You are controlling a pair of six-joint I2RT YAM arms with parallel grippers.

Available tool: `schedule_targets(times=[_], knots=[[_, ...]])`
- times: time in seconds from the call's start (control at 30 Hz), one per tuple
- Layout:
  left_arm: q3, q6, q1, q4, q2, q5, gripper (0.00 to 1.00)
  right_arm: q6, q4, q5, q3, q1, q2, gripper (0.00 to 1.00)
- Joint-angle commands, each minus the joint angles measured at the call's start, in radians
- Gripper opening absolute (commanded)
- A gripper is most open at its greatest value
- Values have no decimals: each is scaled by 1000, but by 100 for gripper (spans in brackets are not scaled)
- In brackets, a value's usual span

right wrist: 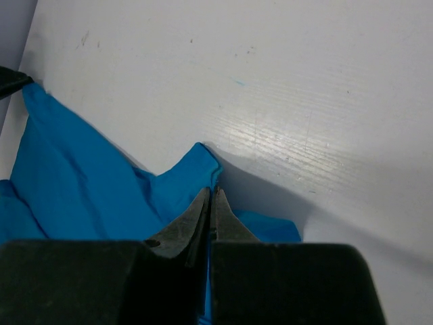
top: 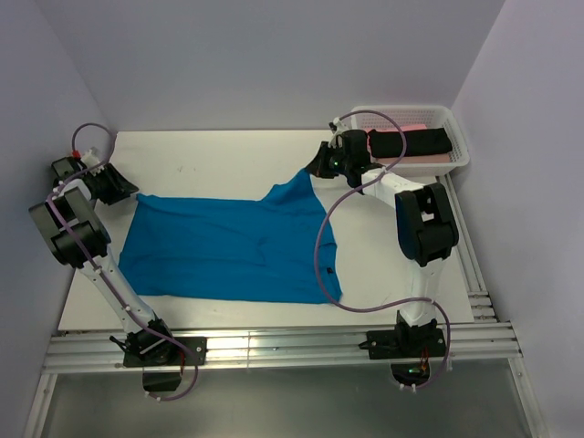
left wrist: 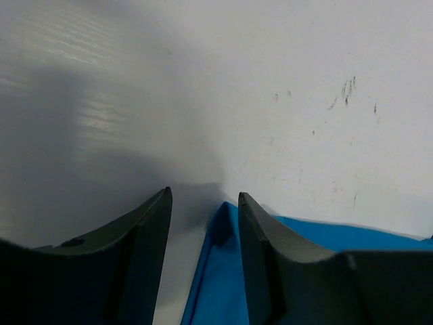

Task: Roll the t-shirts
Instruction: Fold the tshirt

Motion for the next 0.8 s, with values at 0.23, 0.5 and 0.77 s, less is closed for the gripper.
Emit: schedule_targets(times=[0.23,0.5,0.77], knots=[[8,157,-4,-44,-79,60,49,0,5,-11,50,-9,-4,0],[-117,384,-93,8,-275,-103,49,-9,-7,-13,42,-9,-12,0],[39,706,-172,-235,-211,-98,47,-14,-17,-14,42,-9,-16,0]])
